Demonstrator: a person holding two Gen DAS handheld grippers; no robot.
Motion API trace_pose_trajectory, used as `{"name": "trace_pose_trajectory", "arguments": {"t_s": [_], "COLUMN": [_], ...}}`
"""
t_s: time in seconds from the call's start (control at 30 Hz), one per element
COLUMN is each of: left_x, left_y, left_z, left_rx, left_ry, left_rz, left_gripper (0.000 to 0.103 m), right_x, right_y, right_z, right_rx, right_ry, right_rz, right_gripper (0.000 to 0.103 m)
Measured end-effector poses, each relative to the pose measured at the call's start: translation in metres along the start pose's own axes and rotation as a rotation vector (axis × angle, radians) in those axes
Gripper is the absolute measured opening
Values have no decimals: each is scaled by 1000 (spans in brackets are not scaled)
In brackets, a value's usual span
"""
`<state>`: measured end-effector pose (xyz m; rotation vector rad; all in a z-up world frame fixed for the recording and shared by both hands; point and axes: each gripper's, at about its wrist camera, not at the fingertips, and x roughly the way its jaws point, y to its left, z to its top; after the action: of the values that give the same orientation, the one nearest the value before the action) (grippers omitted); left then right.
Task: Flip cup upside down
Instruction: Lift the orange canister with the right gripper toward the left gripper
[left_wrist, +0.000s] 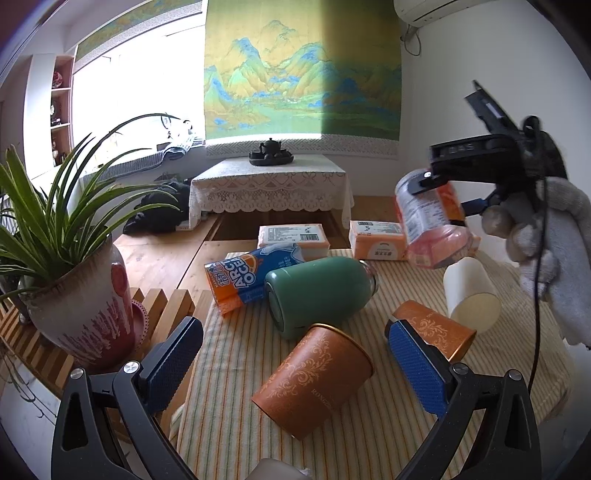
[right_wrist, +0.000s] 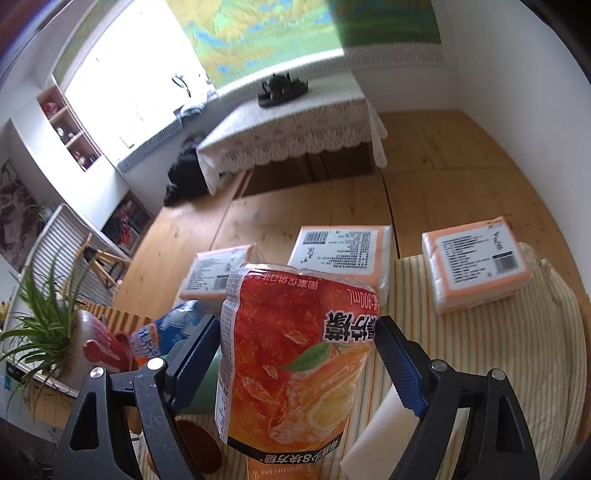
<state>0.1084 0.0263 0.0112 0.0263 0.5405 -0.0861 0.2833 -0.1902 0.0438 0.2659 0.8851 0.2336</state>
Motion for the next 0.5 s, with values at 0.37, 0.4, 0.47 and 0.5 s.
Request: {"name": "trace_pose_trajectory", "arguments": {"t_s": [0.37, 0.4, 0.47, 0.5], "left_x": [-22, -23, -27, -28], "left_y": [-21, -24, -31, -35], "left_z": [0, -1, -3, -4], "left_rx": [-11, -8, 2, 6], "left_ry": [-9, -8, -6, -5], "left_rz": [-51, -54, -61, -62], "left_gripper": [102, 102, 102, 102], "right_x": [-100, -104, -108, -109], "right_y": [-25, -29, -37, -41], "right_z": [-85, -96, -115, -122], "right_rx": [-63, -61, -48, -42], "right_ry": [-215, -220, -197, -198], "right_rz": [-11, -14, -12, -9], "right_gripper": [82, 82, 82, 82]}}
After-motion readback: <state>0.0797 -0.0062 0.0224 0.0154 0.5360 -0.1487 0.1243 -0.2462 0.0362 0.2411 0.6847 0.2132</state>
